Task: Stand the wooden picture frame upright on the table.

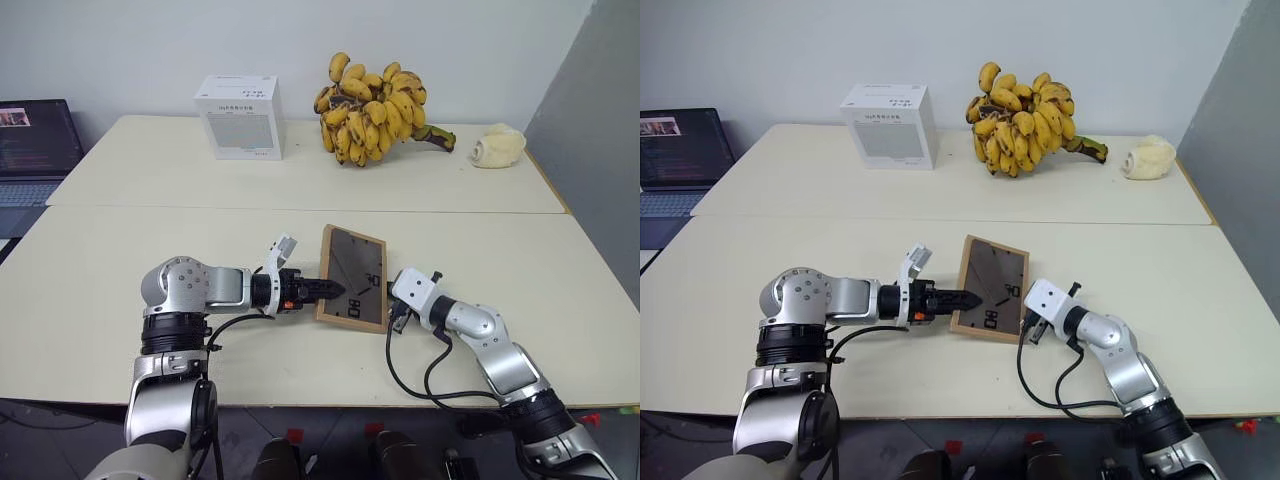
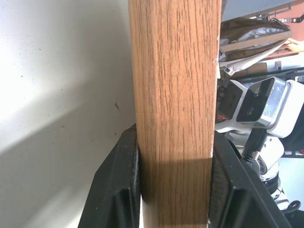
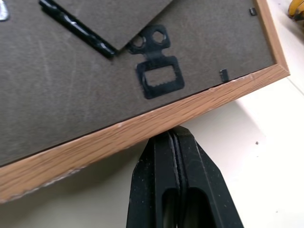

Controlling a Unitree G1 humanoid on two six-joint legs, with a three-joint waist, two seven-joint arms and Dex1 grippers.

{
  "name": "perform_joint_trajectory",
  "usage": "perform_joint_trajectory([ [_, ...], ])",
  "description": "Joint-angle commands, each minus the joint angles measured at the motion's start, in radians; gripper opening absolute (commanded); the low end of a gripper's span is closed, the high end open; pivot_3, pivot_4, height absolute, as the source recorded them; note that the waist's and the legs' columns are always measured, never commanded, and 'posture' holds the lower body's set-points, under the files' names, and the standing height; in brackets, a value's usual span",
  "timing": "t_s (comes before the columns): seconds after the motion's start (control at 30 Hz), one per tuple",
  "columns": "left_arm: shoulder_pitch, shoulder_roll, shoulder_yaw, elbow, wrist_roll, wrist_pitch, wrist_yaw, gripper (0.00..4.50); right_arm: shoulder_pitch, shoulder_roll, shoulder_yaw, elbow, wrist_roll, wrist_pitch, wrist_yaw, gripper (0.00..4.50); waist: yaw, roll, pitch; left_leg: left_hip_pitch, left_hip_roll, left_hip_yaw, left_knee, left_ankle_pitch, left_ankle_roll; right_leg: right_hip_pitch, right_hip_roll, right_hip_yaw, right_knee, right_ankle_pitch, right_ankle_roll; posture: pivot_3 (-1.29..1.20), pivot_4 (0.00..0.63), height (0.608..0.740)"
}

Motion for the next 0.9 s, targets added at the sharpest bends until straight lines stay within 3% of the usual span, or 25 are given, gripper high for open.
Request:
perform_joint_trajectory([
  [0.03, -0.003, 0.014, -0.009, -0.077, 0.003, -0.063, -0.036, 1.29, 0.001, -0.045, -0.058, -0.017, 0.009, -0.027, -0.012, 0.0, 0.0, 0.0, 0.0, 0.0, 0.0, 0.0, 0.0, 0.0, 0.0, 0.0, 0.0, 0.0, 0.0, 0.0, 0.0, 0.0, 0.15, 0.74],
  [0.27, 0.028, 0.1, -0.075, -0.193, 0.047, -0.263, -0.164, 1.29, 0.061, -0.152, -0.215, -0.138, 0.131, 0.055, 0.044, 0.18, 0.004, 0.0, 0.0, -0.001, -0.001, 0.0, -0.001, 0.0, 0.0, -0.001, -0.001, 0.0, -0.001, 0.0, 0.0, 0.0, 0.15, 0.74],
  [0.43, 0.082, 0.167, -0.134, -0.334, 0.129, -0.502, -0.26, 1.29, 0.017, -0.179, -0.355, -0.32, 0.314, 0.284, 0.075, 1.24, 0.003, 0.001, 0.001, -0.001, -0.001, 0.001, -0.002, 0.0, 0.0, -0.001, -0.001, 0.0, -0.001, 0.001, -0.001, 0.0, 0.15, 0.74],
  [0.63, 0.088, 0.156, -0.124, -0.42, 0.124, -0.583, -0.257, 1.29, -0.226, -0.102, -0.426, -0.534, 0.598, 0.646, -0.009, 2.42, 0.002, 0.002, 0.002, -0.001, 0.0, 0.001, -0.002, 0.0, 0.0, -0.001, -0.001, 0.001, -0.001, 0.0, 0.0, 0.0, 0.15, 0.74],
  [0.73, 0.074, 0.147, -0.124, -0.459, 0.106, -0.586, -0.252, 1.29, -0.313, -0.02, -0.416, -0.559, 0.687, 0.746, -0.073, 2.42, 0.002, 0.002, 0.002, -0.002, 0.0, 0.0, -0.002, 0.0, 0.0, -0.001, -0.001, 0.0, -0.002, 0.0, 0.0, 0.0, 0.15, 0.74],
  [0.9, 0.051, 0.143, -0.133, -0.509, 0.085, -0.58, -0.252, 1.29, -0.337, 0.033, -0.34, -0.518, 0.674, 0.722, -0.106, 2.42, 0.014, 0.002, 0.002, -0.012, -0.001, -0.002, -0.002, 0.0, 0.0, -0.008, -0.001, -0.002, -0.005, 0.002, -0.002, 0.0, 0.15, 0.74],
])
